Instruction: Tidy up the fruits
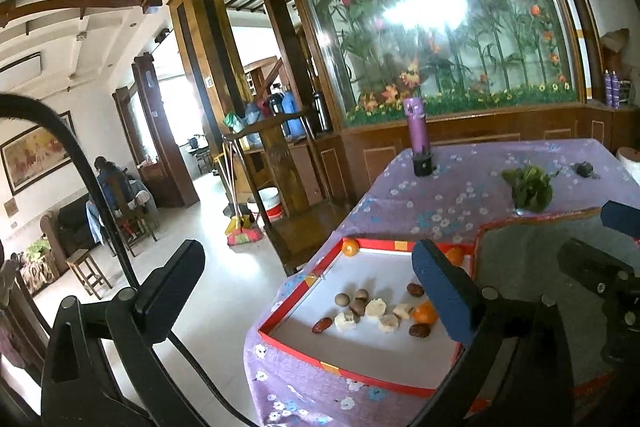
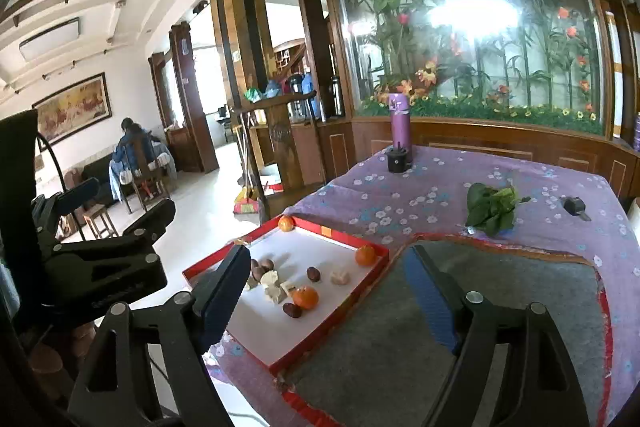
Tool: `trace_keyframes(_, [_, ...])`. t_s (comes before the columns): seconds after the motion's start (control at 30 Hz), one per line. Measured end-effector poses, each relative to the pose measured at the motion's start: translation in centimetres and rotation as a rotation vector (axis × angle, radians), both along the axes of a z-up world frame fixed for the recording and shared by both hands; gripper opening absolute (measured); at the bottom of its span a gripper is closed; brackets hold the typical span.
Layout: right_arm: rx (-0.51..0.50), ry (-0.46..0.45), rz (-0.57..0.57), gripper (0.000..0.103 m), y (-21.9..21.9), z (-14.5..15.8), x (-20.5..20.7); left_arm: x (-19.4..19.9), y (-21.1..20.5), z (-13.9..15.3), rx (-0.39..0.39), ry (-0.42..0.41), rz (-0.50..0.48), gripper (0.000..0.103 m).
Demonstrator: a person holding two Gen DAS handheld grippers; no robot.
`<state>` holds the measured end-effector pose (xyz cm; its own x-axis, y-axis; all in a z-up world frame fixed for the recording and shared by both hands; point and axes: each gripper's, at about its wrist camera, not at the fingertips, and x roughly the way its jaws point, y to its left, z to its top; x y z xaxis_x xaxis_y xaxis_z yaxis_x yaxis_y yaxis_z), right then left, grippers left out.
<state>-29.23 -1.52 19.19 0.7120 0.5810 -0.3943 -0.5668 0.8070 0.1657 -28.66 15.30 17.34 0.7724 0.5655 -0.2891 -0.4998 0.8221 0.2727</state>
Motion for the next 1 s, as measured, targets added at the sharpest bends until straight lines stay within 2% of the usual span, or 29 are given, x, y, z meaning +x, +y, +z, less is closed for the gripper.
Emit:
trace_keyframes(0.33, [0.035,-0.034,-0.02,0.083,-1.7,1.2,-0.9,-0.4,-0.8,0.8,0.002,-0.014,-0.006,0.103])
trace_keyframes(1.0, [0.012,-0.035,-0.007,0.084,-1.3,0.9,-1.0,0.0,0.0,0.3,-0.05,0.019,0.015,0.103])
